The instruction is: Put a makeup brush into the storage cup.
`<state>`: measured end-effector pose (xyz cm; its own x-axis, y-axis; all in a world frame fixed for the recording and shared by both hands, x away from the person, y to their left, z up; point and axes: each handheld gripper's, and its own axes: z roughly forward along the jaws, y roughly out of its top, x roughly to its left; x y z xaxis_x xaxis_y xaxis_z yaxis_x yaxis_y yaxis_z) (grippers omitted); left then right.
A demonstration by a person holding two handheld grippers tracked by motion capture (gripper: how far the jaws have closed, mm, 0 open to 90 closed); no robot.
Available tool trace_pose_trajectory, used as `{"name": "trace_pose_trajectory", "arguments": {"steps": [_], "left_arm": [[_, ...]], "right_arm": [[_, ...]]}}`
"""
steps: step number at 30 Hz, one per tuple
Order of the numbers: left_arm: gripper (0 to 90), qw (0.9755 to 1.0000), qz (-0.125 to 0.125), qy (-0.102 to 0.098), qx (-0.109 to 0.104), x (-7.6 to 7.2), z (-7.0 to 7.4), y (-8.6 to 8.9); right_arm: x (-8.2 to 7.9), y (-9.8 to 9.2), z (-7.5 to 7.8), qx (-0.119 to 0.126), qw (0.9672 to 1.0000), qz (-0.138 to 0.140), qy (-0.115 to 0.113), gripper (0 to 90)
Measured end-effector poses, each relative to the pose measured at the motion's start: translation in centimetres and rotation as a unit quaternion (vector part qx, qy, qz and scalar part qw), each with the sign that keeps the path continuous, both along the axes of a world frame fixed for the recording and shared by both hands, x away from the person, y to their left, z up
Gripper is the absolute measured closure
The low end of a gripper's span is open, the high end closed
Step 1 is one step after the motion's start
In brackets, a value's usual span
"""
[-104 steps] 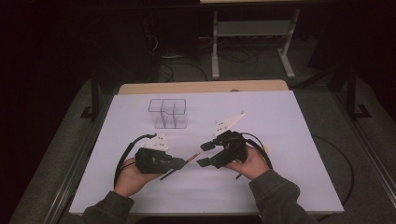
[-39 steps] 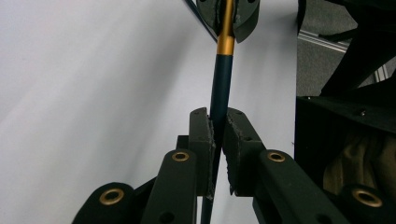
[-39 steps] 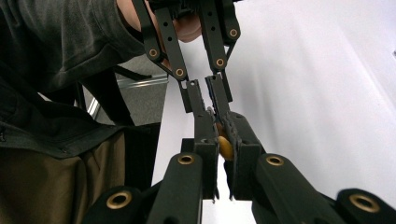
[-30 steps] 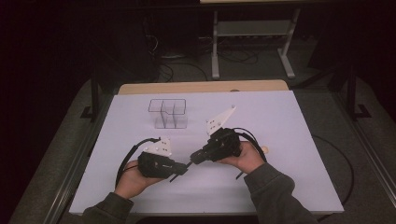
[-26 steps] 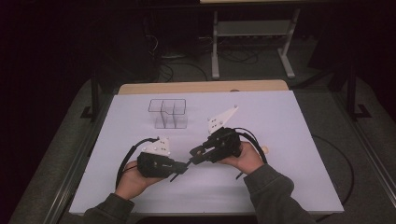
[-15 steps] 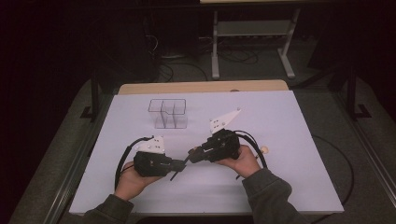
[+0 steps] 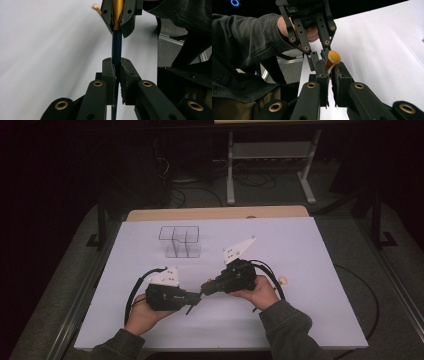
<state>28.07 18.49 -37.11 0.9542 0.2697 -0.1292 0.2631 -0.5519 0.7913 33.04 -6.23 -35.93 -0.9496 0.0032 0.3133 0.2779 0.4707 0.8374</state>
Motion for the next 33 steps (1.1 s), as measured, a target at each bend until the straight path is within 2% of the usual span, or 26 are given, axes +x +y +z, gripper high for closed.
{"name": "trace_pose_trajectory", "arguments": {"steps": [3, 4, 7, 8, 12, 15, 18, 23, 24, 25, 28, 32, 33], "left_arm": [[78.2, 1.0, -0.001, 0.0, 0.003, 0.0, -0.1, 0.0], [77.5, 0.9999, -0.002, -0.003, 0.013, -0.1, -0.2, 0.0], [76.9, 0.9999, -0.002, 0.001, 0.017, -0.1, -0.4, -0.1], [76.9, 0.9996, -0.004, 0.002, 0.026, -0.1, -0.5, -0.2], [76.3, 0.9997, -0.005, 0.003, 0.024, -0.3, -0.5, -0.4], [78.3, 0.9996, -0.009, 0.001, 0.026, -0.4, -0.5, -0.5], [82.4, 0.9997, -0.008, 0.001, 0.025, -0.4, -0.5, -0.5], [83.6, 0.9998, -0.007, 0.002, 0.019, -0.4, -0.5, -0.5], [83.7, 0.9999, -0.003, 0.008, 0.009, -0.4, -0.6, -0.4], [83.7, 0.9999, -0.003, 0.008, 0.009, -0.4, -0.6, -0.4], [83.8, 0.9999, 0.005, 0.01, 0.002, -0.3, -0.8, -0.2], [83.8, 0.9999, 0.011, 0.012, 0.001, -0.2, -0.8, -0.1], [83.9, 0.9999, 0.009, 0.007, 0.002, -0.2, -0.7, 0.0]], "right_arm": [[0.0, 0.0, 0.2, -0.013, 0.9999, -0.003, -0.01, 83.1], [0.1, 0.0, 0.6, -0.024, 0.9996, -0.001, -0.012, 83.1], [0.1, 0.1, 1.0, -0.035, 0.9992, 0.003, -0.018, 83.1], [0.1, 0.1, 1.2, -0.039, 0.9989, 0.005, -0.025, 83.1], [0.0, 0.4, 1.6, -0.064, 0.9976, 0.016, -0.023, 83.1], [0.0, 0.7, 1.9, -0.066, 0.9972, 0.02, -0.028, 83.1], [-0.1, 0.9, 2.1, -0.059, 0.9975, 0.022, -0.032, 83.1], [-0.3, 1.0, 2.0, -0.051, 0.9978, 0.018, -0.039, 83.0], [-0.5, 1.0, 2.0, -0.041, 0.9984, 0.01, -0.039, 82.5], [-0.5, 1.0, 2.0, -0.041, 0.9984, 0.01, -0.039, 82.5], [-0.9, 1.0, 1.6, -0.019, 0.9989, -0.01, -0.041, 79.5], [-1.0, 1.1, 1.1, -0.018, 0.9988, -0.023, -0.04, 74.0], [-1.0, 1.2, 1.0, -0.015, 0.9989, -0.025, -0.038, 72.6]]}}
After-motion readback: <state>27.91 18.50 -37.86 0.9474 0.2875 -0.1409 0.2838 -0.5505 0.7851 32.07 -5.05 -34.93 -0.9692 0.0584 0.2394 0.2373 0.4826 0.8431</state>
